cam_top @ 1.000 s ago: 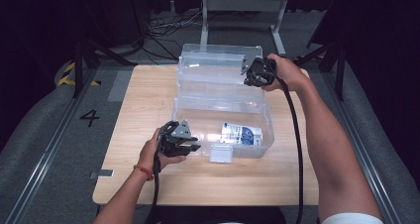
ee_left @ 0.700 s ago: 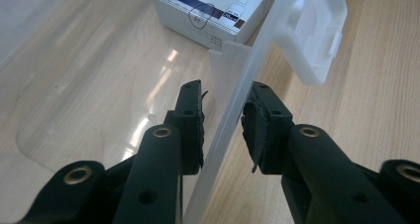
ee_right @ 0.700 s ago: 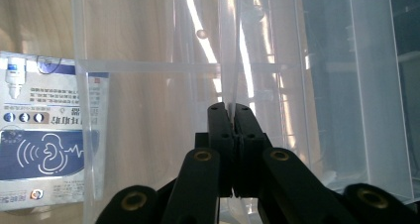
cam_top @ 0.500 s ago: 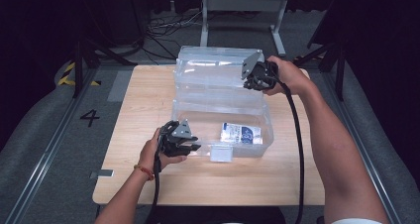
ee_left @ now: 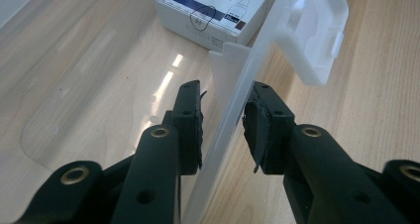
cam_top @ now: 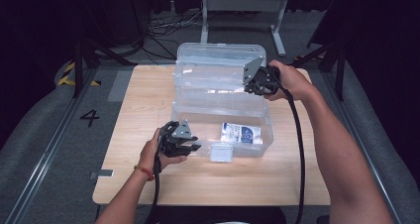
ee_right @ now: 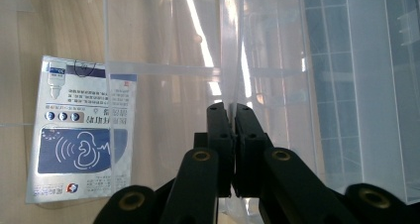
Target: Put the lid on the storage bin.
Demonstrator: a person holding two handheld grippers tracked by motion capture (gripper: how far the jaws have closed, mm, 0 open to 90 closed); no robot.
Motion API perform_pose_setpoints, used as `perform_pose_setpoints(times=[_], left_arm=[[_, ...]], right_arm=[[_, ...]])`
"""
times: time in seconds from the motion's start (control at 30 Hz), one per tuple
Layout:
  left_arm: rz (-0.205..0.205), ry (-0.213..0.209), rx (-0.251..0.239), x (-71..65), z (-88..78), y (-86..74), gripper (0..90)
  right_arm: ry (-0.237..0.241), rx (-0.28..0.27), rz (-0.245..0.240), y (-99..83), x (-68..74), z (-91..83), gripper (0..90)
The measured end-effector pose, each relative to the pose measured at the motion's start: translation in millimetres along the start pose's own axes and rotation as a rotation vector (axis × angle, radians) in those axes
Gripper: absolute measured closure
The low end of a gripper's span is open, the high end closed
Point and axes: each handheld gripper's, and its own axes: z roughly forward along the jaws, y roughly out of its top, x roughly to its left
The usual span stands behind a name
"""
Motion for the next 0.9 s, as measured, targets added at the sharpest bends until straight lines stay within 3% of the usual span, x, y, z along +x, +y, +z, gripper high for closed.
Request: perform_pose_setpoints(times=[0.47,0.7,0.9], left_arm=[[-0.007,0.010,-0.011,-1.6,0.5,-0.7,66.9],[0.000,0.010,-0.012,-1.7,0.4,-1.0,66.6],[-0.001,0.016,-0.022,-2.6,0.7,-1.6,66.2]], right_arm=[[-0.015,-0.037,-0.010,-5.5,15.0,-8.1,87.4],[-0.006,-0.092,0.018,-11.7,21.8,-11.0,87.1],[-0.015,-0.092,0.016,-13.2,27.8,-13.3,86.3]])
